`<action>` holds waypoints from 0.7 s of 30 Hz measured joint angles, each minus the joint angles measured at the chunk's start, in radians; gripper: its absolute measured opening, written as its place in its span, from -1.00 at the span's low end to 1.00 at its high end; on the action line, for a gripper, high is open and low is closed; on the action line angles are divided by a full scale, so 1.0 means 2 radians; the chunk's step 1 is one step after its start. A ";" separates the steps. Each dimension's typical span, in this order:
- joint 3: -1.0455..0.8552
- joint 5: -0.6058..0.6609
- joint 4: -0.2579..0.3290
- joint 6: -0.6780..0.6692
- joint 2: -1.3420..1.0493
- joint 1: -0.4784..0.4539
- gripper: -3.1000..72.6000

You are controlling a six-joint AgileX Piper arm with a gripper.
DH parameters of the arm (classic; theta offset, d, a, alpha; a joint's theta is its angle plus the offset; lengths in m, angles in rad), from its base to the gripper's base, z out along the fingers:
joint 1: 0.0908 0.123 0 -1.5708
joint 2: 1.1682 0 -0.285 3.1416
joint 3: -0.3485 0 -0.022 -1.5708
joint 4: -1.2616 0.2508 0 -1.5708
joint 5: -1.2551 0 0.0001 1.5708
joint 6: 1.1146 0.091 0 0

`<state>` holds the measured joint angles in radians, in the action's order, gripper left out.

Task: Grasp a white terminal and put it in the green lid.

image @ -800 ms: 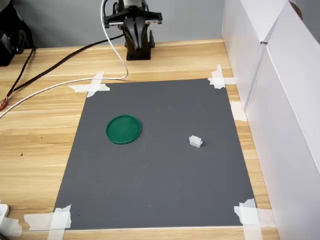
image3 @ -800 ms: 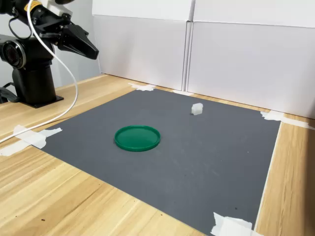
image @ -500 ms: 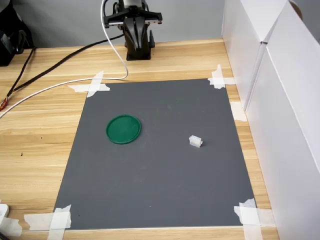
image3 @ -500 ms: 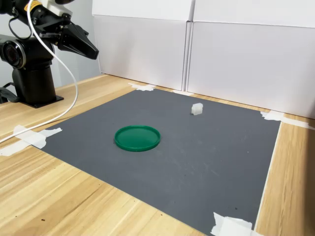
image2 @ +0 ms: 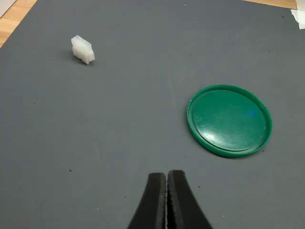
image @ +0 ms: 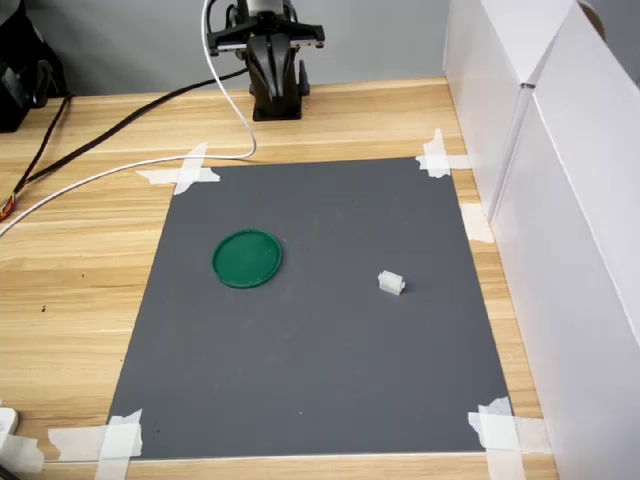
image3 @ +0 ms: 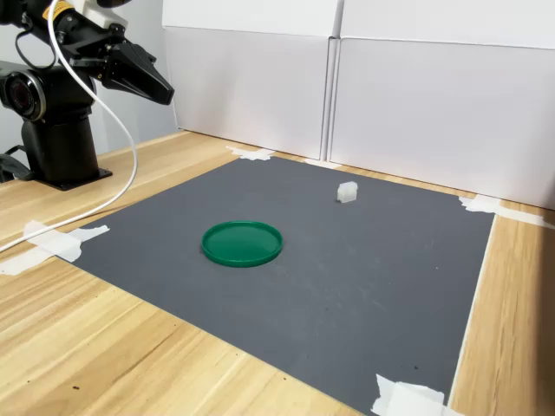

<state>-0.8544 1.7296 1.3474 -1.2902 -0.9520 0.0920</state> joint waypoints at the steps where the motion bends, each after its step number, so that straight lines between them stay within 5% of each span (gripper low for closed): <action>1: 0.000 0.000 0.000 0.000 0.000 0.000 -0.96; 21: 0.205 0.013 0.000 -0.032 0.247 0.000 -0.96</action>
<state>-0.4443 1.7553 1.3474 -1.3550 -0.4573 0.0920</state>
